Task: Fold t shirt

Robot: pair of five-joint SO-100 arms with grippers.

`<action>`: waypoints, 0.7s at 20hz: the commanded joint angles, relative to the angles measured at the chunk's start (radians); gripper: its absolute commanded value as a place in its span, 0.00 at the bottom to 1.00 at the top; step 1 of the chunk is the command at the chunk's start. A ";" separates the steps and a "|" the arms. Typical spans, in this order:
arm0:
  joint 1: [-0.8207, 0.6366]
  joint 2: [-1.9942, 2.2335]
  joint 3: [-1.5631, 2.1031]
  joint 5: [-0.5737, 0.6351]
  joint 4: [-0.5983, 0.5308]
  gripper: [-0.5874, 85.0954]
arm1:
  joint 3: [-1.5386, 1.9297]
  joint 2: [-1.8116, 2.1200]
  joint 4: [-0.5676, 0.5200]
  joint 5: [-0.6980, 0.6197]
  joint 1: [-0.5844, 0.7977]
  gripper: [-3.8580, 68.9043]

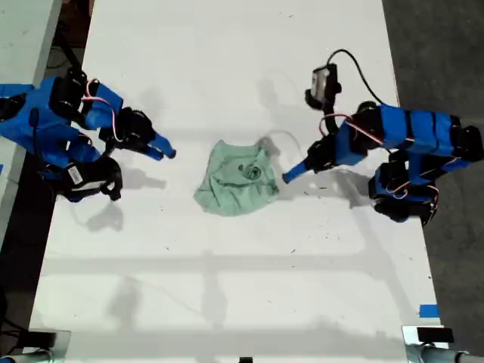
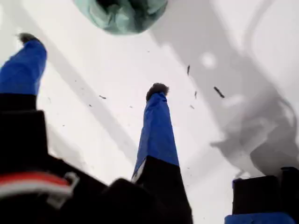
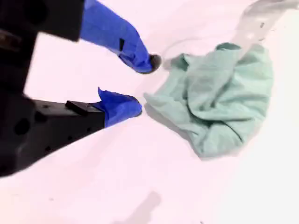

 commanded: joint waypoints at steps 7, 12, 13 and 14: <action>0.196 0.419 0.695 -0.247 -0.318 0.00 | 1.117 1.249 -0.196 0.229 -0.397 0.10; 0.241 1.187 1.290 -0.255 -0.482 0.00 | 1.322 1.256 -0.282 -0.025 -0.442 0.12; 0.272 1.238 1.338 -0.247 -0.495 0.00 | 1.322 1.256 -0.282 -0.178 -0.434 0.12; 0.276 1.239 1.384 -0.219 -0.529 0.00 | 1.322 1.258 -0.281 -0.311 -0.433 0.12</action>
